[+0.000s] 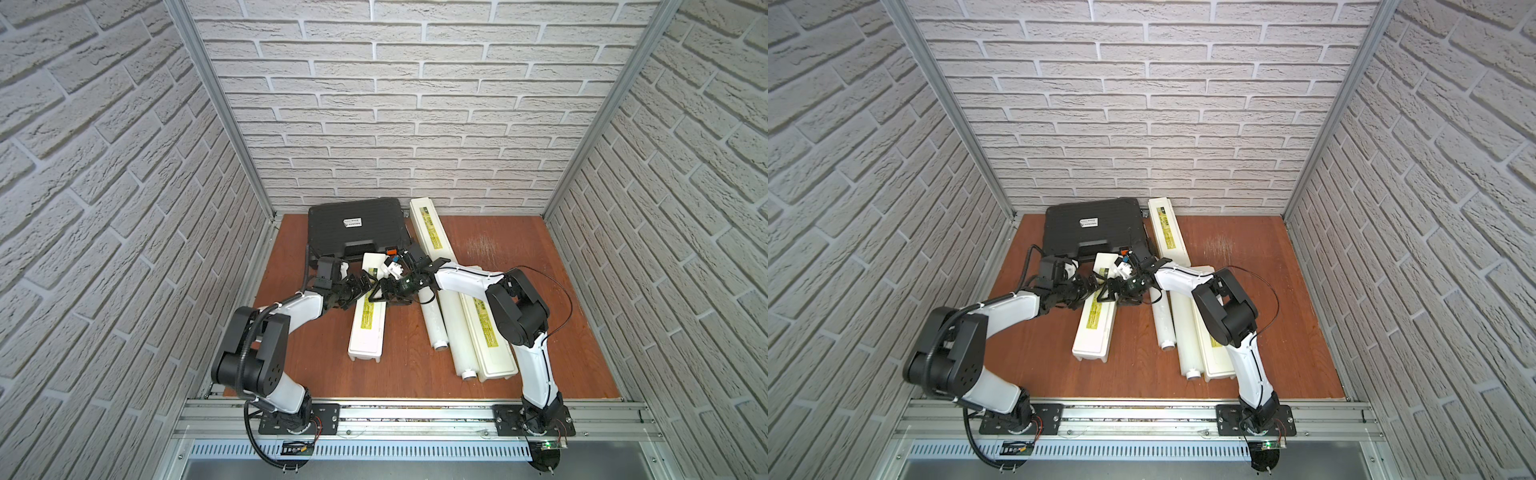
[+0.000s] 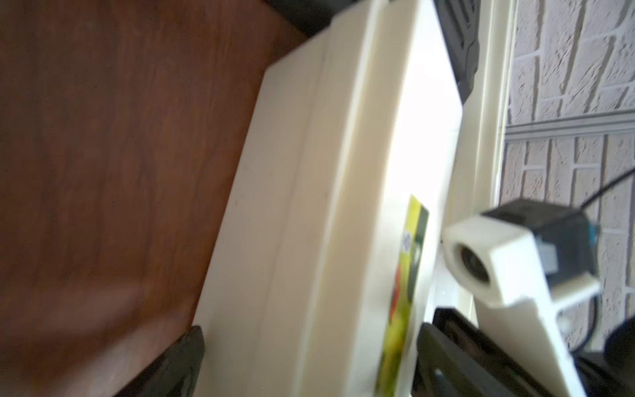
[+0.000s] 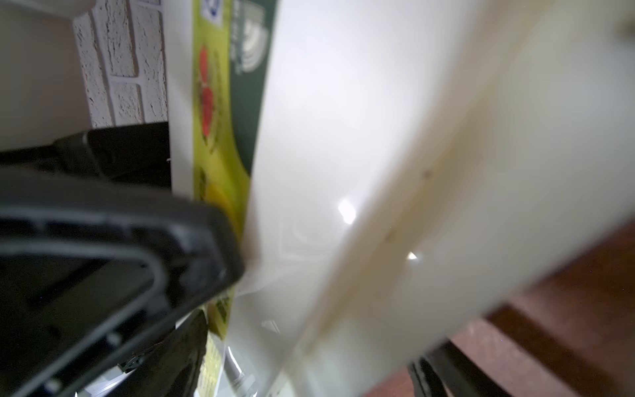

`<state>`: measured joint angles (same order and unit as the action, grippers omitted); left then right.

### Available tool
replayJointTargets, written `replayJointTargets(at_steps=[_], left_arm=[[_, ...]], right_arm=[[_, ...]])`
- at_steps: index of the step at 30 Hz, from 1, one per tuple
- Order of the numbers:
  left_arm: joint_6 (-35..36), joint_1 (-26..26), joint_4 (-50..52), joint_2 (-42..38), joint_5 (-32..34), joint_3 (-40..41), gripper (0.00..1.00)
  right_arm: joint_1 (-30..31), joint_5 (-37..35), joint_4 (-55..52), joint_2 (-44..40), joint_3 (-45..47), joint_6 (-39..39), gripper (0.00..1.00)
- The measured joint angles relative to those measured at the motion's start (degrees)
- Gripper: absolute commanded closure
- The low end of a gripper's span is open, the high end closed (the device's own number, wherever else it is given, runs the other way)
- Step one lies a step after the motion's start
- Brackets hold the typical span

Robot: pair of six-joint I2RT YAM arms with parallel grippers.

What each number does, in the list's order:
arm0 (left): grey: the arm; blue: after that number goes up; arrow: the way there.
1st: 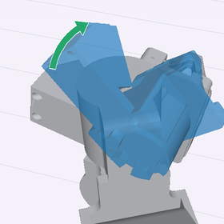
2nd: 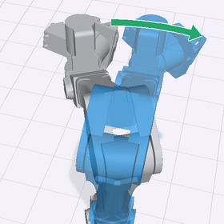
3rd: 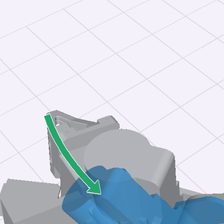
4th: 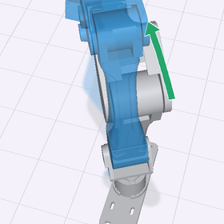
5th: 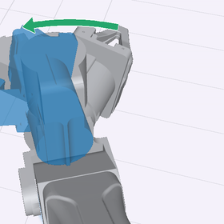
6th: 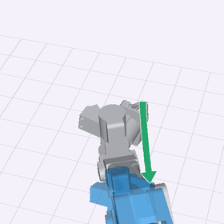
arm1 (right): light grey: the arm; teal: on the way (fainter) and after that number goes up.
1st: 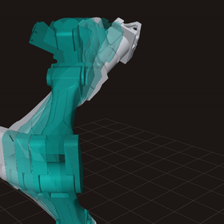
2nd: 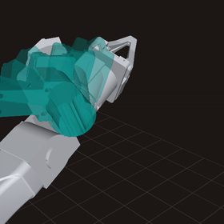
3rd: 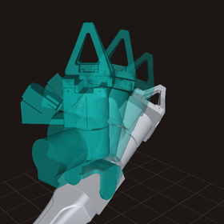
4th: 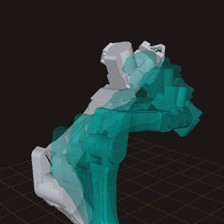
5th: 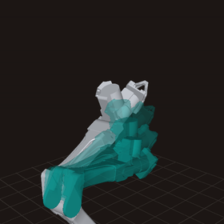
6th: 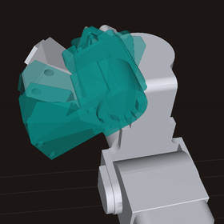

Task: Put plastic wrap rolls into dispensers
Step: Close the lid on the plastic wrap cutting box.

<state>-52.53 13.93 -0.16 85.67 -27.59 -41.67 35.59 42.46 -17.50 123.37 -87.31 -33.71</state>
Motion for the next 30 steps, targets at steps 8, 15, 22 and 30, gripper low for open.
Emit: replayJointTargets(at_steps=[8, 15, 22, 30], left_arm=[[-0.3, 0.6, 3.1, -10.4, 3.1, 8.2, 0.14], [-3.5, 3.9, 4.4, -18.3, 3.9, 14.1, 0.14], [-2.3, 6.1, 11.5, -26.0, 0.3, 17.2, 0.16], [-3.2, 7.3, 11.6, -26.5, -3.3, 19.1, 0.22]], right_arm=[[-1.0, 5.0, -5.1, 3.1, -4.1, 2.4, 0.15], [-1.4, 5.1, -5.7, 3.9, -5.3, 3.7, 0.15], [-1.5, 4.9, -5.4, 4.6, -6.3, 2.4, 0.15], [-1.4, 4.9, -5.0, 5.0, -6.7, 1.5, 0.15]])
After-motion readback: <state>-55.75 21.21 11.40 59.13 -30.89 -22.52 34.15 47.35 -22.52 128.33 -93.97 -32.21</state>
